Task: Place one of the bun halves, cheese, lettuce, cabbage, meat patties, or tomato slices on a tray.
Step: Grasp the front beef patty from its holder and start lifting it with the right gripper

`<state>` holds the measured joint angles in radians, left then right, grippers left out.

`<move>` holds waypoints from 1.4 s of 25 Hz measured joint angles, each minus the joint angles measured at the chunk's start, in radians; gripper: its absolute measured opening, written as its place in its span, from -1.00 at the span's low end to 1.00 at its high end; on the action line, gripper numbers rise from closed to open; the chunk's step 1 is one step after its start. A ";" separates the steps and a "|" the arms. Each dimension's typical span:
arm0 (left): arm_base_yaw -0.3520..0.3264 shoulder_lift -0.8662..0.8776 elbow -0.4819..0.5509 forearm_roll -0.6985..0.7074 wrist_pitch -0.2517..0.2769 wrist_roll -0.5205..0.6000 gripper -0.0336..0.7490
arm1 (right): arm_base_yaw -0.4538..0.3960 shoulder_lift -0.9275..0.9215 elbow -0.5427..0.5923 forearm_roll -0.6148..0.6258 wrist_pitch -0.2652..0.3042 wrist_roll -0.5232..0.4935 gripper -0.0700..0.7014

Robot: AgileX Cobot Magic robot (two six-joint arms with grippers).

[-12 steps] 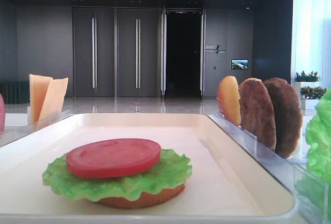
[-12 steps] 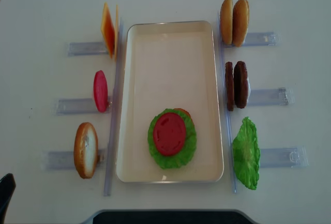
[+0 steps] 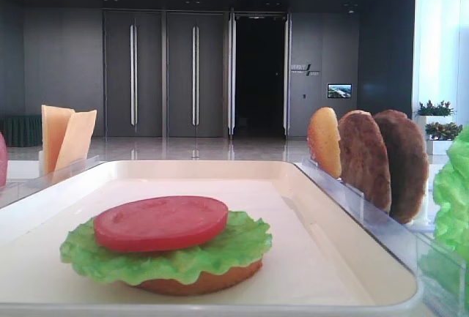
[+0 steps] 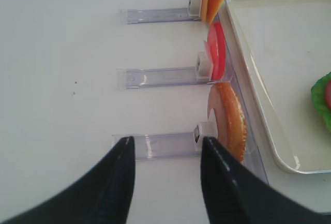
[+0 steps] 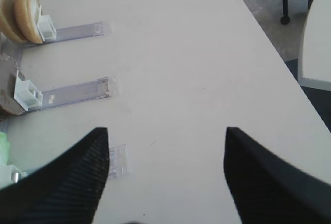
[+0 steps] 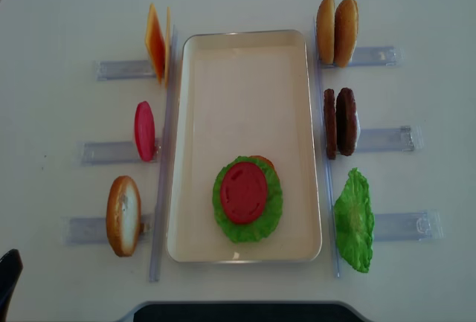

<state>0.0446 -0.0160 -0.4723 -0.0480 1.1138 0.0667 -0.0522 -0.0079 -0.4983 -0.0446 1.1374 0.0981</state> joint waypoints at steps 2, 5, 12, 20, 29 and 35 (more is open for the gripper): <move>0.000 0.000 0.000 0.000 0.000 0.000 -0.08 | 0.000 0.000 0.000 0.000 0.000 0.000 0.43; 0.000 0.000 0.000 0.000 0.000 0.000 -0.08 | 0.000 0.000 0.000 0.000 0.000 0.000 0.43; 0.000 0.000 0.000 0.000 0.000 0.000 -0.08 | 0.000 0.000 0.000 0.000 0.000 0.000 0.43; 0.000 0.000 0.000 0.000 0.000 0.000 -0.08 | 0.000 0.000 0.000 0.000 0.000 0.000 0.38; 0.000 0.000 0.000 0.000 0.000 0.000 -0.08 | 0.000 0.000 0.000 0.000 0.000 0.000 0.38; 0.000 0.000 0.000 0.000 0.000 0.000 -0.08 | 0.000 0.000 0.000 0.000 0.000 0.000 0.38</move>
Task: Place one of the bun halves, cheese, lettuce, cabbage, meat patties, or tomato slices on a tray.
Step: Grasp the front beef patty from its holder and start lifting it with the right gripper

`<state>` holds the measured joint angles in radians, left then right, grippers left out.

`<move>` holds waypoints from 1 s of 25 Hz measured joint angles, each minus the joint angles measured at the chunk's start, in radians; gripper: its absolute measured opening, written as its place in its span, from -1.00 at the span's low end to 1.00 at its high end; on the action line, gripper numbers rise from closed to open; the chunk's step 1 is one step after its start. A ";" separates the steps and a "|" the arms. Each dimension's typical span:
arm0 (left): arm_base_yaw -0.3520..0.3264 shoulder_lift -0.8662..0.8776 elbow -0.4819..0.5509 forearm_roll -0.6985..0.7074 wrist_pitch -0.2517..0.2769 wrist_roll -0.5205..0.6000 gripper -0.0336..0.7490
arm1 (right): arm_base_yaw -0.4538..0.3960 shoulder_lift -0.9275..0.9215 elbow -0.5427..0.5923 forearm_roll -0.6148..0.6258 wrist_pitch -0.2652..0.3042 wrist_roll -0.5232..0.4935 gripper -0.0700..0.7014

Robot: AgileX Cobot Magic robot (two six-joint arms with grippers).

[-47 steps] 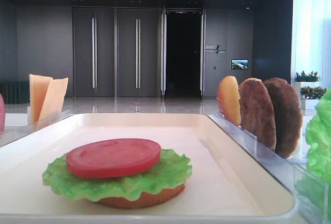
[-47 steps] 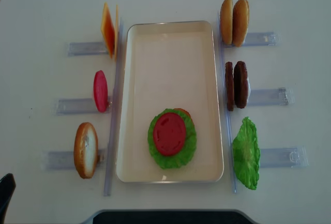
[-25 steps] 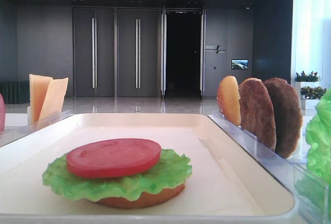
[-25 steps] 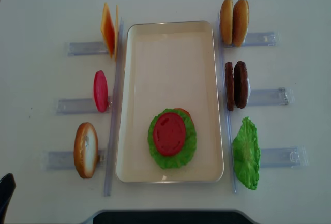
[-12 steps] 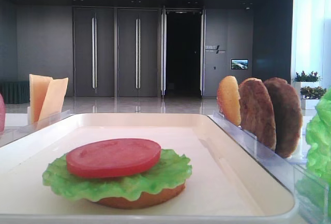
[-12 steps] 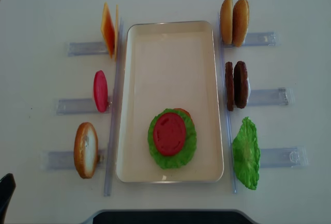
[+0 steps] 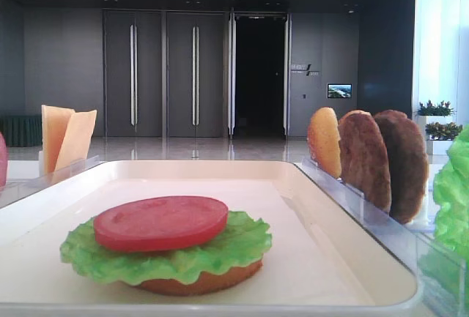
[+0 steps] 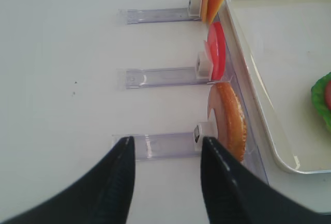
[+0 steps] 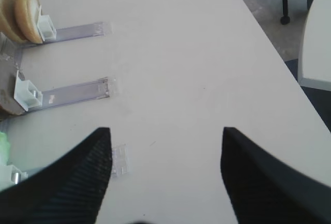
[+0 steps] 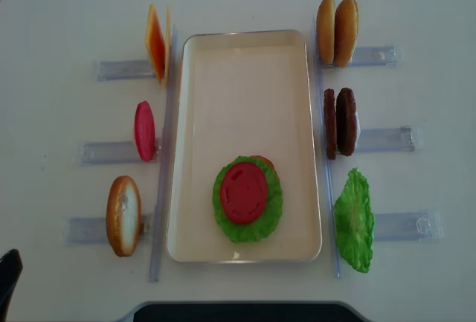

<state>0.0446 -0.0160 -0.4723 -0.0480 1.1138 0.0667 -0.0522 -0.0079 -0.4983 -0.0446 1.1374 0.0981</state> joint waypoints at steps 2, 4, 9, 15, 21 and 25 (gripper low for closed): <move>0.000 0.000 0.000 0.000 0.000 0.000 -0.08 | 0.000 0.000 0.000 0.000 0.000 0.000 0.38; 0.000 0.000 0.000 0.000 0.000 0.000 -0.08 | 0.000 0.000 0.000 0.000 0.000 0.000 0.40; 0.000 0.000 0.000 0.000 0.000 0.000 -0.08 | 0.000 0.003 0.000 0.000 0.000 0.000 0.65; 0.000 0.000 0.000 0.000 0.000 0.000 -0.08 | 0.000 0.172 -0.064 0.002 0.003 0.000 0.71; 0.000 0.000 0.000 0.000 0.000 0.000 -0.08 | 0.000 0.424 -0.159 0.004 0.001 0.000 0.71; 0.000 0.000 0.000 0.000 0.000 0.000 -0.08 | 0.000 0.606 -0.215 0.005 0.000 -0.005 0.71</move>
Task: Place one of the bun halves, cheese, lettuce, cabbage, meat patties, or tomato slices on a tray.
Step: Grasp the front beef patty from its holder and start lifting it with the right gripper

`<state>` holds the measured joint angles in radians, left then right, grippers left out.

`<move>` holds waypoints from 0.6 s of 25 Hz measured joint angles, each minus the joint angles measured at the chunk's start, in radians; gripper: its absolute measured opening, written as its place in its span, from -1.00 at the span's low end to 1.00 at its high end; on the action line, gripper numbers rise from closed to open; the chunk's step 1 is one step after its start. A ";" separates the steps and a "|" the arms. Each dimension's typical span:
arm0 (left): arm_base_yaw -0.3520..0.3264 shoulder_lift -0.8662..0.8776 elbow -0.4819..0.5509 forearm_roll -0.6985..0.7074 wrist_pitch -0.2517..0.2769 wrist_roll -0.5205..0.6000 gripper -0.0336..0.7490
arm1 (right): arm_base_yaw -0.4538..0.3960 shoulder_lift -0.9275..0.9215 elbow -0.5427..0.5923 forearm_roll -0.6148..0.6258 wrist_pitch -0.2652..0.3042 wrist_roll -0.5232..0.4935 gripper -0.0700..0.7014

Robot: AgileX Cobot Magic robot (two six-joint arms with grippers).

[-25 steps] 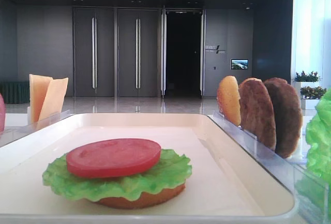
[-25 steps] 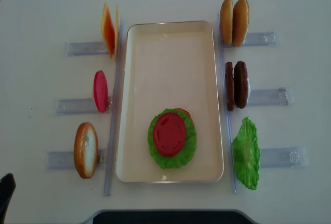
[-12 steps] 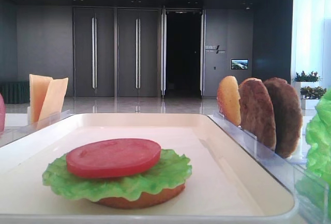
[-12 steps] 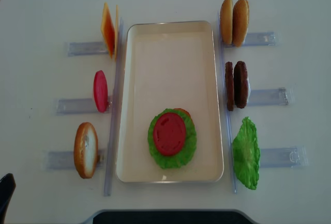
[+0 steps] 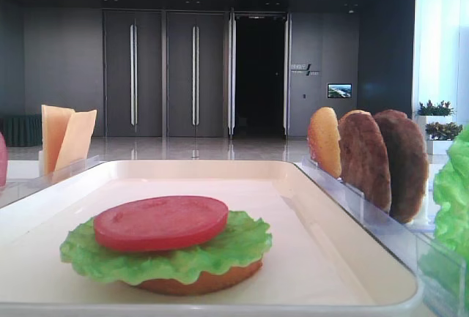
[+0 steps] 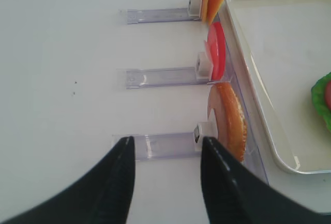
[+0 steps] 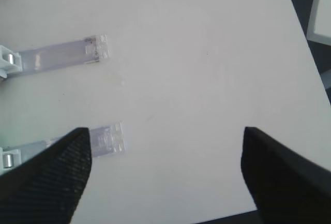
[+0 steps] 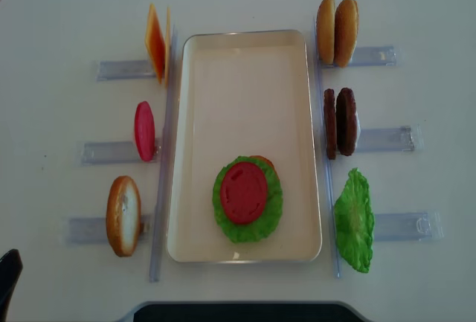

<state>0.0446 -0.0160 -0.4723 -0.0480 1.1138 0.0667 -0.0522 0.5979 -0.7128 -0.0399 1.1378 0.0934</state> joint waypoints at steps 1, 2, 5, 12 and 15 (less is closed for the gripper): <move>0.000 0.000 0.000 0.000 0.000 0.000 -0.08 | 0.000 0.045 -0.015 0.000 0.000 -0.001 0.71; 0.000 0.000 0.000 0.000 0.000 0.000 -0.08 | 0.000 0.089 -0.027 0.000 0.000 -0.003 0.71; 0.000 0.000 0.000 0.000 0.000 0.000 -0.08 | 0.000 0.212 -0.072 0.000 -0.002 -0.003 0.71; 0.000 0.000 0.000 0.000 0.000 0.000 -0.08 | 0.000 0.468 -0.156 0.004 -0.085 -0.003 0.71; 0.000 0.000 0.000 0.000 0.000 0.000 -0.08 | 0.000 0.572 -0.194 0.007 -0.127 -0.003 0.71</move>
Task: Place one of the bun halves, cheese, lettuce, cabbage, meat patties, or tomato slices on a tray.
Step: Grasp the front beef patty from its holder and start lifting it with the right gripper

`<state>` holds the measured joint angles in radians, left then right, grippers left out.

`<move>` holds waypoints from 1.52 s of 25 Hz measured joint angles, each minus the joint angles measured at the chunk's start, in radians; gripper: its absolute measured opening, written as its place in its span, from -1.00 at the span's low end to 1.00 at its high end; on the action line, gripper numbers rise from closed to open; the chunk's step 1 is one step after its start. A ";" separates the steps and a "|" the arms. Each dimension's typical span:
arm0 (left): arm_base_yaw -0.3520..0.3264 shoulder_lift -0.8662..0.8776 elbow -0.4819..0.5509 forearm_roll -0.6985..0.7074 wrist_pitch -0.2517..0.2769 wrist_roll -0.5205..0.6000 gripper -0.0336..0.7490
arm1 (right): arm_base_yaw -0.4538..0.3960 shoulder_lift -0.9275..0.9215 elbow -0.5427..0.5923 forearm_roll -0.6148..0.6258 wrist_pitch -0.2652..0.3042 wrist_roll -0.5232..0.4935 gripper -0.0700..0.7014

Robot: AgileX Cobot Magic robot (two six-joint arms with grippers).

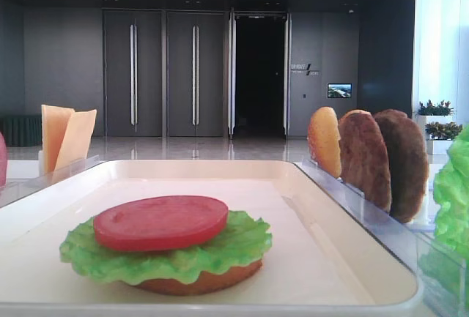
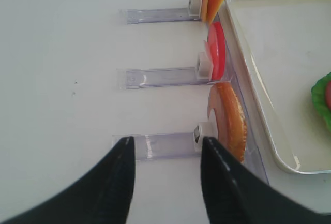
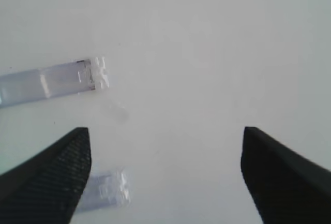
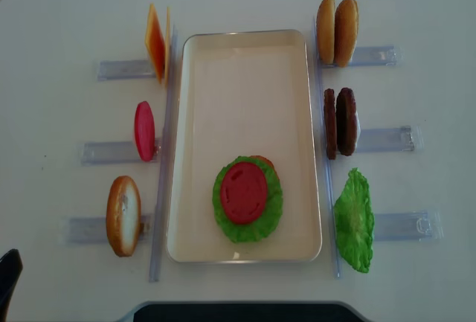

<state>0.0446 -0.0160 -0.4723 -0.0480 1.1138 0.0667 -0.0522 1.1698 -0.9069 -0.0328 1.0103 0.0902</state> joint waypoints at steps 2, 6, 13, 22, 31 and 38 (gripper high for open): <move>0.000 0.000 0.000 0.000 0.000 0.000 -0.08 | 0.000 0.056 -0.032 0.001 -0.013 0.000 0.71; 0.000 0.000 0.000 0.000 0.000 0.000 -0.08 | 0.019 0.167 -0.107 0.008 -0.018 -0.013 0.71; 0.000 0.000 0.000 0.000 0.000 0.000 -0.08 | 0.108 0.272 -0.176 -0.013 -0.008 -0.021 0.71; 0.000 0.000 0.000 0.000 0.000 0.000 -0.08 | 0.124 0.281 -0.178 0.003 0.067 -0.027 0.71; 0.000 0.000 0.000 0.000 0.000 0.000 -0.08 | 0.359 0.282 -0.188 0.012 0.018 0.081 0.71; 0.000 0.000 0.000 0.000 0.000 0.000 -0.08 | 0.538 0.324 -0.280 0.015 0.005 0.187 0.71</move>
<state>0.0446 -0.0160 -0.4723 -0.0480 1.1138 0.0667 0.4856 1.4941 -1.1871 -0.0180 1.0152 0.2771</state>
